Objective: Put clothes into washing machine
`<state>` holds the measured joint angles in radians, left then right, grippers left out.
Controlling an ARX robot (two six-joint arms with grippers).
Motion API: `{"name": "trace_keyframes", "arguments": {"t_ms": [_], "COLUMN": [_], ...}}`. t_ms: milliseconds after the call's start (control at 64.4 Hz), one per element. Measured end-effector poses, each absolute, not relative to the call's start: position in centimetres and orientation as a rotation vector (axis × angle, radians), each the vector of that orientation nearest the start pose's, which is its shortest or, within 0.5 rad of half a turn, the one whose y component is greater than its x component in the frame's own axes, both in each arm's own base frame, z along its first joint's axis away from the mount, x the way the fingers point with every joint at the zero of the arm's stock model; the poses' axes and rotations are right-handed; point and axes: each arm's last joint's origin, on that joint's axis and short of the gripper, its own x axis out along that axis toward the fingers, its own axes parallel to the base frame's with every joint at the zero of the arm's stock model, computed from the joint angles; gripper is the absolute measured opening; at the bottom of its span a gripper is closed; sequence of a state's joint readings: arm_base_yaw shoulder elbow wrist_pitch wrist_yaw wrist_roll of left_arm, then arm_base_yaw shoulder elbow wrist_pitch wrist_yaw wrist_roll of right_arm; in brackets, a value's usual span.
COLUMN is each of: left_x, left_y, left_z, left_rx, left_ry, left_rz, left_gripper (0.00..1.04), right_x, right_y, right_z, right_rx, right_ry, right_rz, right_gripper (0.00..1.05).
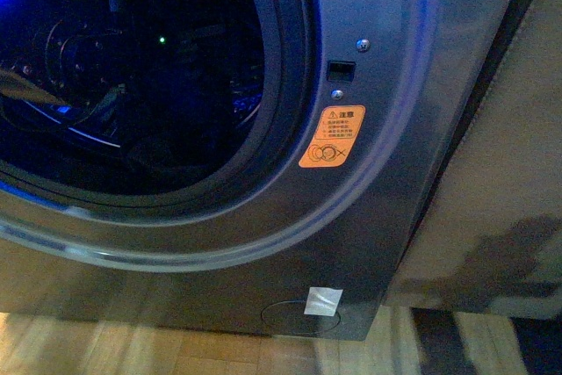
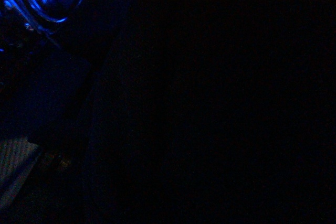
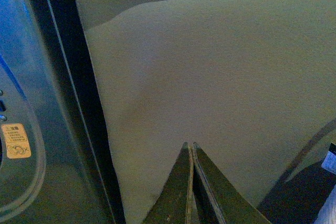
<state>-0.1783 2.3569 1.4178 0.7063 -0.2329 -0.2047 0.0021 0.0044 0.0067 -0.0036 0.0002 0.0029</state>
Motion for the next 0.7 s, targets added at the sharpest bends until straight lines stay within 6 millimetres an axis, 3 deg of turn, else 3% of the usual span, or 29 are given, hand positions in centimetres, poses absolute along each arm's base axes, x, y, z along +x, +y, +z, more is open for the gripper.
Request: {"name": "trace_keyframes", "arguments": {"t_ms": [513, 699], "left_x": [49.8, 49.9], "left_y": [-10.8, -10.6], "left_z": [10.9, 10.8], "left_rx": [0.025, 0.088], "left_ry": [0.171, 0.179], "left_rz": [0.008, 0.013], "left_gripper": [0.12, 0.42], "right_x": [9.8, 9.8], "right_y": [0.0, 0.0], "right_z": [16.5, 16.5], "right_rx": [0.002, 0.002], "right_ry": [0.001, 0.001], "right_rz": [0.002, 0.002], "right_gripper": [0.02, 0.02]}}
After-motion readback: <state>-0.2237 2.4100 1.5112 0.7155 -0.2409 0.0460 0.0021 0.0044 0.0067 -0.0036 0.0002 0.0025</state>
